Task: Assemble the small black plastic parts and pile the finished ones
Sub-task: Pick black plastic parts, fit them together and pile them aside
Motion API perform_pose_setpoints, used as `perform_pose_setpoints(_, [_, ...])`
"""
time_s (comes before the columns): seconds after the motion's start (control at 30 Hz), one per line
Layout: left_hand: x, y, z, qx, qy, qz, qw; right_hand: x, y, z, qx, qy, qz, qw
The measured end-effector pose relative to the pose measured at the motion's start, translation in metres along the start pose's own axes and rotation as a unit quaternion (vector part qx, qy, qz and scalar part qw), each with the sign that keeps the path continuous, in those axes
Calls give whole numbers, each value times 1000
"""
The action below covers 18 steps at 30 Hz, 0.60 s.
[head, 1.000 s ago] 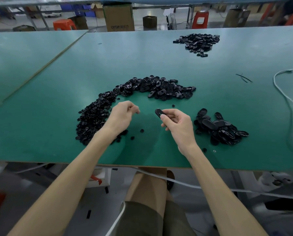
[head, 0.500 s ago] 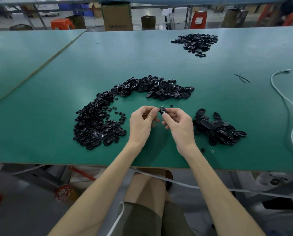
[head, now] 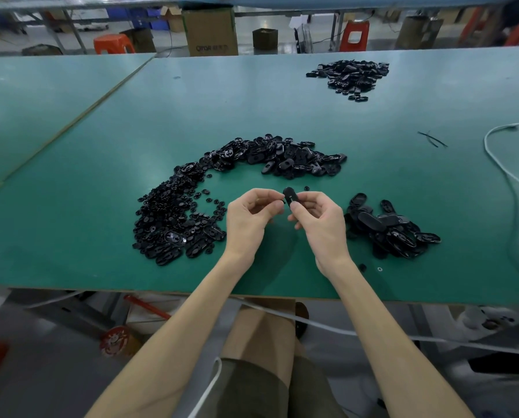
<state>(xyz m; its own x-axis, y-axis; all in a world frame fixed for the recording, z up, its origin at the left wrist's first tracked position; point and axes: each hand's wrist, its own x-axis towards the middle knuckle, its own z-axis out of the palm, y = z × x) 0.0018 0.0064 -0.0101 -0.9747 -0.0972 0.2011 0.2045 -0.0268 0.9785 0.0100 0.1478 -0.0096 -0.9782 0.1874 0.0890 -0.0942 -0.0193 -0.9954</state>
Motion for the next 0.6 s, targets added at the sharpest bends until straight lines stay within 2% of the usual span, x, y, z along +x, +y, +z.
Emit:
perform_pose_setpoints(0.33, [0, 0, 2, -8, 19, -6, 1000, -1, -2, 0, 28, -20, -14, 999])
perform_pose_setpoints(0.6, [0, 0, 0, -8, 14, -2, 1000, 0, -1, 0, -2, -32, -13, 999])
